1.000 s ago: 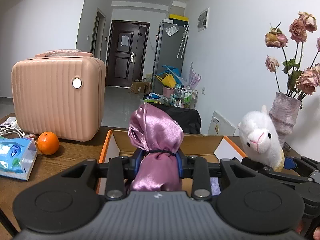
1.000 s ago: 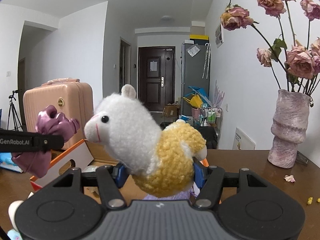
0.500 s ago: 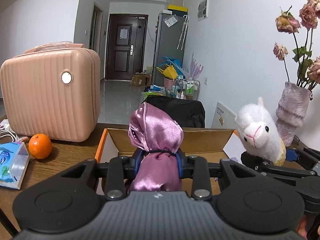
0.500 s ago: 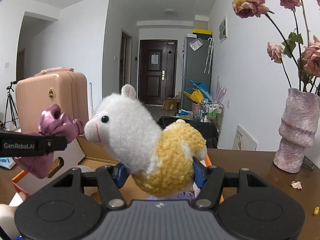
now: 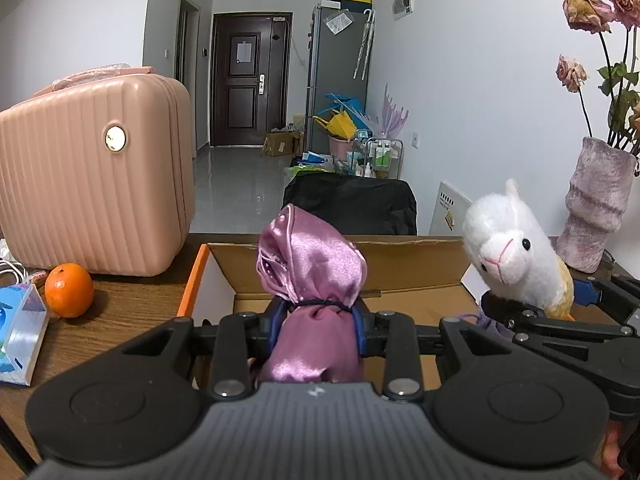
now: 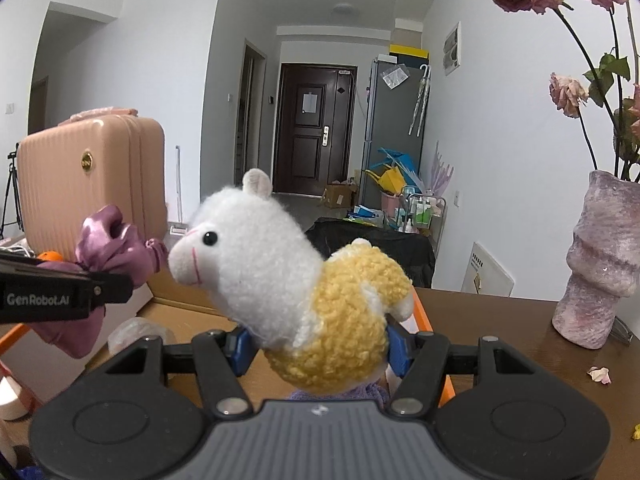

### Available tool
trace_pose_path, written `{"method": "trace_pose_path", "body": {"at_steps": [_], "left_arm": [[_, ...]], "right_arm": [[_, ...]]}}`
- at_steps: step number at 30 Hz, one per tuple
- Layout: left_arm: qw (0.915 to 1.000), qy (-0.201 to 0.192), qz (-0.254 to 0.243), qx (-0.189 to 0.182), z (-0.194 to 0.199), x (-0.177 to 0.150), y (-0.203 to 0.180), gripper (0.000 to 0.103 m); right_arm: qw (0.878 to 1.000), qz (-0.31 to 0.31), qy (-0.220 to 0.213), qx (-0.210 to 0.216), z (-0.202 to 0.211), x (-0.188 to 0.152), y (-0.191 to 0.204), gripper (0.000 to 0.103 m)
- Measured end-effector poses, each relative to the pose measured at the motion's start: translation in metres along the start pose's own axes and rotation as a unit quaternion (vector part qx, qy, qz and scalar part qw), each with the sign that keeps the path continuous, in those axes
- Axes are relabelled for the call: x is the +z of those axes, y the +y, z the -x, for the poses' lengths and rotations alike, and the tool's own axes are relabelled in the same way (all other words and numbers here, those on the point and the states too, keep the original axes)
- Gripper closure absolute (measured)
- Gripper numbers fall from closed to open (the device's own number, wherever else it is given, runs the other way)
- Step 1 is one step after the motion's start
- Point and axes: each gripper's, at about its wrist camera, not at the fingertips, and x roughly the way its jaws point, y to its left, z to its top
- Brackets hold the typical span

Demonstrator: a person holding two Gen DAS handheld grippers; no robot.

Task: Organize soft objects
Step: 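Carry the pink satin pouch and alpaca plush over the cardboard box, then lower both held items into the box and open both grippers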

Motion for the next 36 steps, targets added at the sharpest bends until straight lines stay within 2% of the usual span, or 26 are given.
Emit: {"method": "trace_pose_path", "body": {"at_steps": [6, 11, 13, 14, 15, 16, 19, 21, 23, 36], "left_arm": [[1.0000, 0.002, -0.006, 0.000, -0.001, -0.002, -0.001, 0.070], [0.9999, 0.007, -0.009, -0.006, -0.002, -0.003, -0.001, 0.065], [0.9999, 0.007, -0.009, -0.006, -0.001, -0.003, -0.002, 0.050], [0.9999, 0.008, -0.008, -0.005, 0.000, -0.003, -0.002, 0.047], [0.9999, 0.007, -0.007, -0.005, 0.001, -0.003, -0.001, 0.036], [1.0000, 0.006, -0.007, -0.004, 0.002, -0.003, -0.001, 0.021], [0.9999, -0.010, -0.006, 0.012, 0.007, -0.003, 0.000, 0.005], [0.9996, -0.021, -0.005, 0.018, 0.012, -0.002, -0.001, 0.000], [0.9995, -0.024, -0.001, 0.022, 0.014, -0.001, 0.000, 0.000], [0.9993, -0.016, 0.007, 0.033, 0.011, 0.000, 0.002, 0.000]], "right_arm": [[1.000, 0.005, 0.003, 0.000, -0.002, 0.000, 0.001, 0.041], [1.000, 0.010, 0.011, 0.000, -0.006, 0.000, 0.001, 0.039], [1.000, 0.009, 0.016, -0.001, -0.006, 0.001, 0.000, 0.038], [1.000, 0.009, 0.017, -0.001, -0.007, 0.002, -0.001, 0.036], [1.000, 0.008, 0.018, -0.001, -0.007, 0.002, -0.001, 0.035], [1.000, 0.008, 0.020, -0.002, -0.007, 0.002, -0.002, 0.031], [1.000, 0.009, 0.017, -0.007, -0.006, 0.003, -0.002, 0.012], [1.000, 0.009, 0.014, -0.009, -0.006, 0.004, -0.002, 0.007], [1.000, 0.009, 0.013, -0.012, -0.005, 0.005, -0.002, 0.000], [1.000, -0.002, 0.012, -0.010, 0.000, 0.001, -0.003, 0.000]]}}
